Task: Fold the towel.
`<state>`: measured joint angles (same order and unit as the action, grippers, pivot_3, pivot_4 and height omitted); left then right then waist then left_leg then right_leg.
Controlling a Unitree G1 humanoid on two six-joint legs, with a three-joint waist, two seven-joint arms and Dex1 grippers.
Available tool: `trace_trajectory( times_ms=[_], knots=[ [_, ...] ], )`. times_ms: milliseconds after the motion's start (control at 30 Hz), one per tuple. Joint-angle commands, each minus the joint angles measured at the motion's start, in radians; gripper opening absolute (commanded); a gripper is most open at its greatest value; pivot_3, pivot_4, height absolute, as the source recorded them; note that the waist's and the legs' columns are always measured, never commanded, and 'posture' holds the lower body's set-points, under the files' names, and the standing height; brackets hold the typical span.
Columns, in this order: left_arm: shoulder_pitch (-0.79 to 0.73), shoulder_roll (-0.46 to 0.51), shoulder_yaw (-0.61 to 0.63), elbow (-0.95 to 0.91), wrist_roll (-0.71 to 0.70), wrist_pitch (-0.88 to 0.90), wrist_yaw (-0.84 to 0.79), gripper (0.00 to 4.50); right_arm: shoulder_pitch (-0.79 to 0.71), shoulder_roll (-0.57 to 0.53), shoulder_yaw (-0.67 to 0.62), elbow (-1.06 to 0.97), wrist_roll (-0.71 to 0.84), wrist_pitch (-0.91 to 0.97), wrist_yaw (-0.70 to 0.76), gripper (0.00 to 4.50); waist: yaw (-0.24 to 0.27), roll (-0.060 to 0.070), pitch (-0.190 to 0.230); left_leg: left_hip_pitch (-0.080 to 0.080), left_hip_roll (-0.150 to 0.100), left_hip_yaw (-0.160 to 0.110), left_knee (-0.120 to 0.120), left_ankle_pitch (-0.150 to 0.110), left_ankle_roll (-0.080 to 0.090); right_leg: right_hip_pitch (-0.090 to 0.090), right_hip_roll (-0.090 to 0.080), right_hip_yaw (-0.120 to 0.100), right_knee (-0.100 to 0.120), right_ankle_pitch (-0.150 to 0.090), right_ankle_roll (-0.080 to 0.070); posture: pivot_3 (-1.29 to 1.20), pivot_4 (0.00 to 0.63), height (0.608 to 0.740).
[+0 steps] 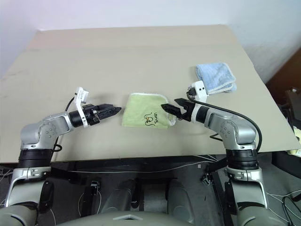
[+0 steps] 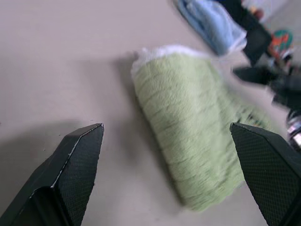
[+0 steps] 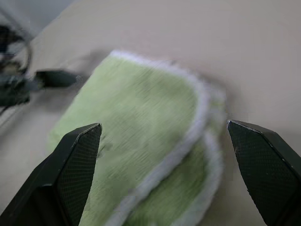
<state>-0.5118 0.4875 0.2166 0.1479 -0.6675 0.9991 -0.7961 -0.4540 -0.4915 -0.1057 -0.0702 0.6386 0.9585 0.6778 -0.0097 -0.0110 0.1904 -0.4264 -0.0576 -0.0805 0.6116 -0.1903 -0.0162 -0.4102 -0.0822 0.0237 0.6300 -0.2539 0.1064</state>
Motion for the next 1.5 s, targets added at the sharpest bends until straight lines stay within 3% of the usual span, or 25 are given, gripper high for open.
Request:
trace_trajectory(
  times_ms=[33, 133, 300, 867, 1067, 1300, 1400, 1500],
  knots=[
    [-0.045, -0.023, 0.058, 0.002, -0.096, 0.149, 0.054, 4.5, 0.009, -0.039, -0.033, -0.055, 0.048, 0.018, 0.049, 4.49, -0.003, 0.0, 0.0, 0.0, 0.0, 0.0, 0.0, 0.0, 0.0, 0.0, 0.0, 0.0, 0.0, 0.0, 0.0, 0.0, 0.15, 0.74],
    [-0.096, -0.066, 0.109, 0.073, -0.152, 0.316, 0.124, 4.5, -0.006, -0.061, -0.028, -0.03, 0.029, 0.008, 0.045, 4.49, -0.004, 0.0, 0.0, 0.0, 0.0, 0.001, 0.001, 0.0, 0.0, 0.0, 0.001, 0.0, 0.0, 0.0, 0.0, 0.0, 0.15, 0.74],
    [-0.152, -0.075, 0.095, 0.17, -0.132, 0.383, 0.16, 4.5, -0.023, -0.049, -0.032, 0.012, -0.007, -0.034, 0.015, 4.49, -0.006, 0.0, 0.0, 0.001, 0.0, 0.001, 0.001, 0.0, 0.0, 0.0, 0.001, 0.0, 0.001, 0.0, 0.0, 0.0, 0.15, 0.74],
    [-0.31, -0.059, -0.147, 0.387, -0.068, 0.384, -0.067, 4.5, 0.05, -0.053, -0.108, -0.125, 0.051, -0.018, -0.051, 4.49, 0.0, 0.0, 0.0, 0.0, 0.0, 0.001, 0.001, 0.0, 0.0, 0.0, 0.0, 0.0, 0.001, 0.0, 0.0, 0.0, 0.15, 0.74],
    [-0.375, -0.152, -0.071, 0.503, -0.058, 0.342, -0.026, 4.5, 0.061, -0.062, -0.115, -0.145, 0.048, -0.017, -0.069, 4.49, 0.014, -0.001, 0.0, 0.0, -0.001, 0.0, 0.002, 0.0, 0.0, 0.001, -0.001, 0.0, 0.0, 0.0, 0.0, 0.0, 0.15, 0.74],
    [-0.339, -0.177, -0.078, 0.487, -0.052, 0.357, -0.051, 4.5, 0.071, -0.051, -0.104, -0.129, 0.024, -0.033, -0.113, 4.49, 0.018, 0.0, 0.0, 0.0, -0.001, 0.001, 0.001, 0.0, 0.0, 0.0, -0.001, 0.0, 0.0, 0.0, 0.0, 0.0, 0.15, 0.74],
    [-0.336, -0.167, -0.076, 0.487, -0.048, 0.355, -0.066, 3.94, 0.061, -0.045, -0.111, -0.119, 0.023, -0.036, -0.135, 4.5, 0.018, 0.0, 0.0, 0.0, -0.001, 0.001, 0.001, 0.0, 0.0, 0.0, -0.001, 0.001, 0.0, 0.0, 0.0, 0.0, 0.15, 0.74],
    [-0.334, -0.153, -0.086, 0.483, -0.045, 0.354, -0.088, 2.9, 0.064, -0.047, -0.111, -0.115, 0.015, -0.045, -0.139, 4.5, 0.017, 0.0, 0.0, 0.0, -0.001, 0.001, 0.001, 0.0, 0.0, 0.0, -0.001, 0.001, 0.0, 0.0, 0.0, 0.0, 0.15, 0.74]
  ],
)
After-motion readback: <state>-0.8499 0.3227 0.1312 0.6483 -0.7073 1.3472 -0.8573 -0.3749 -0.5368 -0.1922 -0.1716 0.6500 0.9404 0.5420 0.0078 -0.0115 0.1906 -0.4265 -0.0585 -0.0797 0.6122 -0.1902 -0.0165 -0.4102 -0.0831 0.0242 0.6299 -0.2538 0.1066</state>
